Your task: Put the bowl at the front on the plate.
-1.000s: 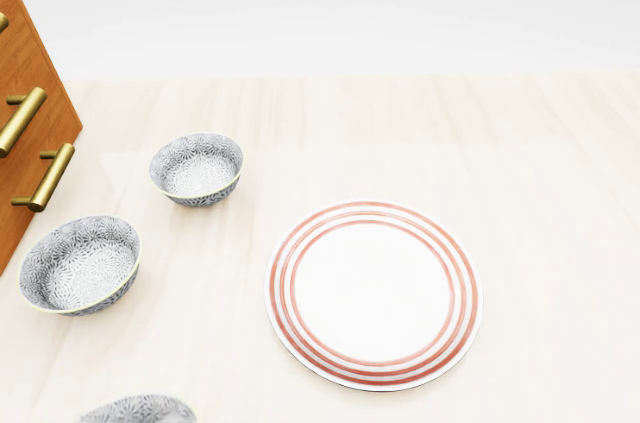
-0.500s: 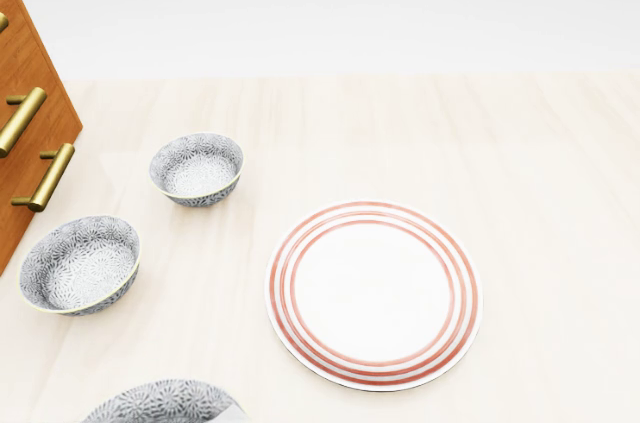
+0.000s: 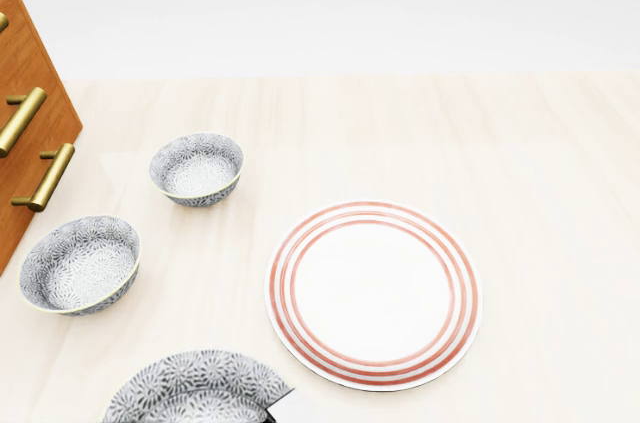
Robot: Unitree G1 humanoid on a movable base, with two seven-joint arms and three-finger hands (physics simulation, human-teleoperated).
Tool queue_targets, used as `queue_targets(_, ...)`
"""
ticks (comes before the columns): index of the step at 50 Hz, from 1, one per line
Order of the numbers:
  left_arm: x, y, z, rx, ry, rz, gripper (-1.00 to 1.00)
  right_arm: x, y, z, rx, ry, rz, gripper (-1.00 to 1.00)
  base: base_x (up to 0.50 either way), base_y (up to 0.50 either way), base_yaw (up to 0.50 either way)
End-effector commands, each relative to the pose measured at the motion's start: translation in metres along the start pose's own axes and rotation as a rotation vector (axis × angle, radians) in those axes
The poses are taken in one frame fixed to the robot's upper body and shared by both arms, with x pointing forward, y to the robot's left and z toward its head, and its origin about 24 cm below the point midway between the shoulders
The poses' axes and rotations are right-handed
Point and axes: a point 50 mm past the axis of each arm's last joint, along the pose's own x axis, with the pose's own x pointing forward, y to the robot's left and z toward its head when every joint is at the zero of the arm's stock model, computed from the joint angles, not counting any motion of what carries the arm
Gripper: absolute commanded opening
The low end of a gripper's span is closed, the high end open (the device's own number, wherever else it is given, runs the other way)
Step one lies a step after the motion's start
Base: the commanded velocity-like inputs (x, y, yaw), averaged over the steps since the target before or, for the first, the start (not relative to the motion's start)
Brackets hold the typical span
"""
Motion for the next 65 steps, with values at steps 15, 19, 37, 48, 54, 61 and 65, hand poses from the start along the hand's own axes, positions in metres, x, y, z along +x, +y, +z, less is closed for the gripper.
queue_targets(15,-0.001,0.000,0.000,0.006,-0.002,0.000,1.00,-0.025,-0.021,0.007,0.124,-0.027,-0.197,-1.00,0.00,0.00,0.00)
queue_targets(19,-0.001,0.000,0.000,0.006,-0.002,0.001,1.00,-0.025,-0.022,0.008,0.125,-0.031,-0.198,-1.00,0.00,0.00,0.00)
queue_targets(37,-0.001,-0.001,-0.002,0.012,0.004,-0.004,1.00,-0.030,-0.065,-0.082,0.033,0.391,-0.302,-1.00,0.00,0.00,0.00)
queue_targets(48,-0.001,-0.001,-0.001,0.008,0.003,-0.003,1.00,-0.046,-0.071,-0.124,0.071,0.706,-0.358,-1.00,0.00,0.00,0.00)
queue_targets(54,-0.001,-0.001,0.000,0.004,-0.003,-0.001,1.00,-0.044,-0.077,-0.138,0.070,0.755,-0.381,-1.00,0.00,0.00,0.00)
queue_targets(61,0.000,-0.001,-0.002,0.009,0.004,-0.001,1.00,-0.037,-0.082,-0.147,0.045,0.766,-0.397,-1.00,0.00,0.00,0.00)
queue_targets(65,0.000,-0.001,0.000,0.005,-0.002,-0.004,1.00,-0.040,-0.077,-0.152,0.063,0.789,-0.403,-1.00,0.00,0.00,0.00)
